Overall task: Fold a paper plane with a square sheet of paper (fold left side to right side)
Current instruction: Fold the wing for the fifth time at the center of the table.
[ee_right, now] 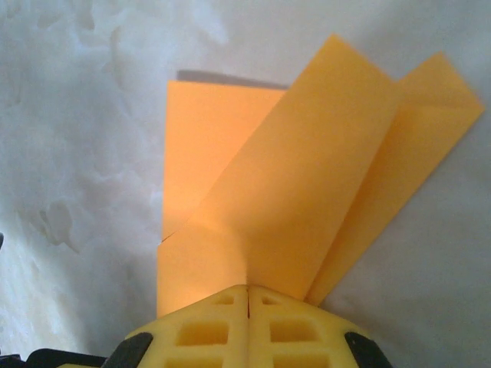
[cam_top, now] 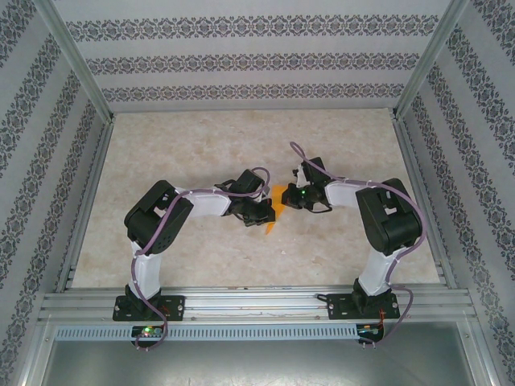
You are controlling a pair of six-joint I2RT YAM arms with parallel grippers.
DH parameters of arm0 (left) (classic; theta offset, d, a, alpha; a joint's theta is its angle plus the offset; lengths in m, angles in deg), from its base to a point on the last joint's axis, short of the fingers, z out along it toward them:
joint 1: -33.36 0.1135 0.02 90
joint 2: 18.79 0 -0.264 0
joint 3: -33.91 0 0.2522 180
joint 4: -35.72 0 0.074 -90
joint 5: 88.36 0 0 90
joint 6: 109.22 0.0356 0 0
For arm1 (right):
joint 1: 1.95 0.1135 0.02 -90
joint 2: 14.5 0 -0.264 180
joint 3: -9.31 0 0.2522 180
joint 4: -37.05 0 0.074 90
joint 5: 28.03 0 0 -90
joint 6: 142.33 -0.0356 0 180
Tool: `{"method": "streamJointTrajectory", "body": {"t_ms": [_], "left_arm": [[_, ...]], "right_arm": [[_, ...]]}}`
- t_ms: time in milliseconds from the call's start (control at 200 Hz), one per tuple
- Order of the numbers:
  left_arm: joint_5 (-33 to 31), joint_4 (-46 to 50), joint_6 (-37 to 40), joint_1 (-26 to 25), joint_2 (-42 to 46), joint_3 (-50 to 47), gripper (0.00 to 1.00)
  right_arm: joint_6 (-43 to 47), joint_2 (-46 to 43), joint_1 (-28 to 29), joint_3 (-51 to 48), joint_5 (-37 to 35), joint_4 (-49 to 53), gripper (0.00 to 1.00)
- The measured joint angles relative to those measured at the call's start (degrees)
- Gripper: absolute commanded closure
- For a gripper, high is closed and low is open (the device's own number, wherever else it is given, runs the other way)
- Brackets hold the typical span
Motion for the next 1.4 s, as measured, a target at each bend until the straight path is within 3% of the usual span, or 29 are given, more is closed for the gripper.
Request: {"method": "streamJointTrajectory", "body": {"t_ms": [525, 1009, 1404], "left_arm": [[0.0, 0.0, 0.0, 0.0, -0.2, 0.3, 1.0], [0.0, 0.0, 0.0, 0.0, -0.2, 0.3, 1.0], [0.0, 0.1, 0.0, 0.0, -0.3, 0.4, 1.0]], "right_arm": [[1.2, 2.5, -3.5, 3.4, 1.1, 1.3, 1.0], [2.5, 6.3, -9.4, 9.1, -2.1, 1.5, 1.0], [2.0, 3.1, -9.1, 8.6, -1.2, 2.1, 1.0]]}}
